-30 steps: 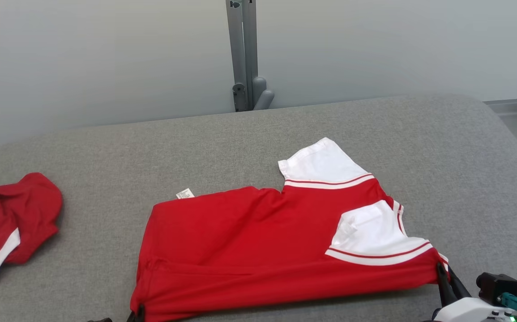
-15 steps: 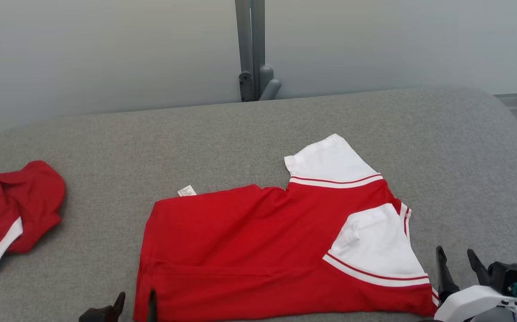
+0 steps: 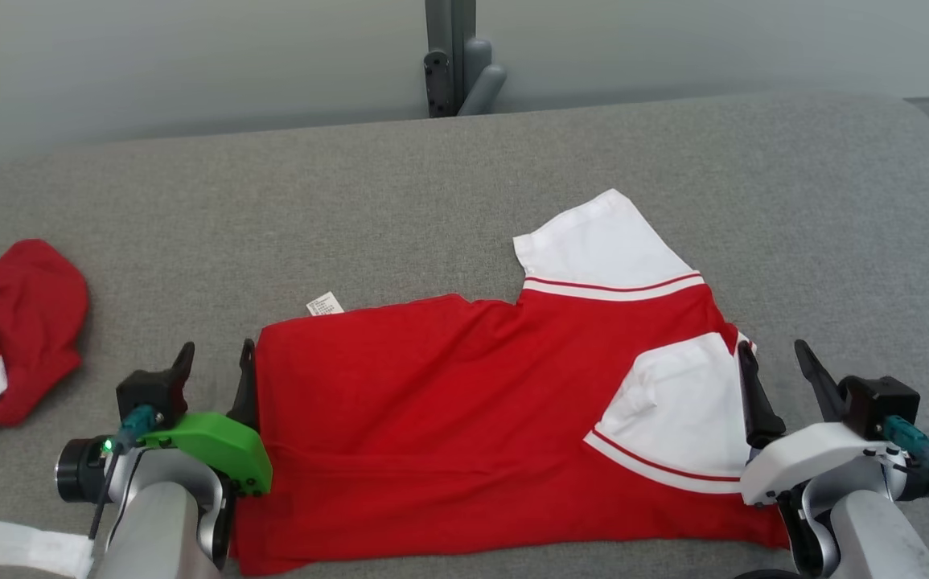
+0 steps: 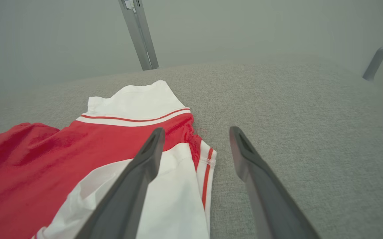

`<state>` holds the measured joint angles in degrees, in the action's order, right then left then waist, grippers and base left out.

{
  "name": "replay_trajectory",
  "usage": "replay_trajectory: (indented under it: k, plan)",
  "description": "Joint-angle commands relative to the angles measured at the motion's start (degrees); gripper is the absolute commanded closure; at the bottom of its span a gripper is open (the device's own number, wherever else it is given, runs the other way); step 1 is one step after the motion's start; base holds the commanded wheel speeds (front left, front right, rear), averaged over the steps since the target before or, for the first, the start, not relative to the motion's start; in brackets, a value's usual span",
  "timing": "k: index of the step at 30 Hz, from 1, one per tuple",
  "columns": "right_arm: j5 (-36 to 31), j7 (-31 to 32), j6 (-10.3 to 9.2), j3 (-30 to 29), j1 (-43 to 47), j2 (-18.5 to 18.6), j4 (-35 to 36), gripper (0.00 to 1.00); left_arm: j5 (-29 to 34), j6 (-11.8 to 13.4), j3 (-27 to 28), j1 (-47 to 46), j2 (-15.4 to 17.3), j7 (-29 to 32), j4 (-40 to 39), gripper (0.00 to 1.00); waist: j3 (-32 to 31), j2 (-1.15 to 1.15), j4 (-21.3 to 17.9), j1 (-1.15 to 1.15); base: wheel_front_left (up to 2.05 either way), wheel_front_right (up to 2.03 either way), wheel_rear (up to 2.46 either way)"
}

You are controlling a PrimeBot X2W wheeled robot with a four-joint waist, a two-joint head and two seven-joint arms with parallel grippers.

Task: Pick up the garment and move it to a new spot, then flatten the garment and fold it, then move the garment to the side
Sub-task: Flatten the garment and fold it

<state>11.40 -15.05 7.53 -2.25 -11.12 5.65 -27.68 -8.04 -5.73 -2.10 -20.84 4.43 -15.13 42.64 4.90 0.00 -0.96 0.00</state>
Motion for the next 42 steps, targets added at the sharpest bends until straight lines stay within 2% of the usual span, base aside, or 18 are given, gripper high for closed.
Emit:
replay_trajectory:
  k: [1,5,11,22,23,24,25,26,31,36,39,42]
  plan:
    - [0.41,-0.16,-0.09,0.58,-1.26,0.06,0.37,0.0,-0.11,0.39,0.41,-2.45,0.55,0.0,1.76,0.0,3.4,0.0,-1.39,0.0,0.0,0.0,0.0]
    - [1.44,-0.15,-0.09,1.98,-3.28,0.03,1.87,0.0,0.28,1.03,0.71,-7.99,1.56,0.0,7.36,0.0,5.84,0.0,-2.7,0.0,0.0,0.0,0.0]
    - [2.55,-0.15,-0.09,2.88,-4.74,0.06,4.69,0.0,1.53,1.27,-0.44,-11.27,2.36,0.0,13.43,0.0,7.77,0.0,-3.91,0.0,0.0,0.0,0.0]
    - [2.57,-0.15,-0.09,3.8,-5.82,0.5,6.31,0.0,1.41,1.25,-0.96,-12.63,1.15,0.04,14.87,0.0,9.48,0.0,-3.08,0.0,0.0,0.0,0.0]
    - [2.64,-0.15,-0.09,3.84,-5.9,0.5,6.3,0.0,1.27,1.05,-1.04,-12.69,1.05,0.05,15.14,0.15,9.58,0.0,-2.98,0.0,0.0,0.0,0.0]
    - [2.69,-0.15,-0.09,4.01,-6.02,0.55,6.34,0.0,1.27,0.83,-1.21,-12.8,1.0,0.05,15.31,0.51,9.67,0.0,-2.87,0.0,0.0,0.0,0.0]
    - [2.78,-0.15,-0.09,4.03,-6.29,0.69,6.3,0.0,1.23,0.68,-1.38,-12.83,0.95,0.05,15.48,0.78,9.73,0.0,-2.76,0.0,0.0,0.0,0.0]
    - [3.0,-0.15,-0.09,4.05,-6.8,0.91,6.3,0.0,1.11,0.36,-1.56,-12.93,0.86,0.05,15.73,1.0,9.78,0.0,-2.63,0.0,0.0,0.0,0.0]
    - [3.53,-0.15,-0.09,4.42,-9.22,2.16,6.02,0.0,0.44,-0.1,-1.65,-13.78,0.47,0.04,14.91,1.0,10.08,0.0,-1.87,0.0,0.0,0.0,0.0]
    - [4.9,-0.15,-0.08,6.34,-15.72,4.66,4.55,0.0,0.79,-0.12,-1.88,-13.82,-0.19,0.01,10.72,1.0,10.96,0.0,-0.04,0.0,0.0,0.0,0.0]
    - [4.78,-0.08,-0.09,9.49,-20.75,7.08,-0.54,0.0,1.16,-0.23,-2.56,-13.53,-0.65,0.0,8.19,1.0,11.75,0.0,1.56,0.0,0.0,0.0,0.0]
    - [5.21,4.02,-0.08,13.14,-29.37,9.28,-9.22,0.0,1.59,-0.33,-4.5,-13.9,-1.07,0.01,6.08,1.0,13.13,0.0,4.23,0.0,0.0,0.0,0.0]
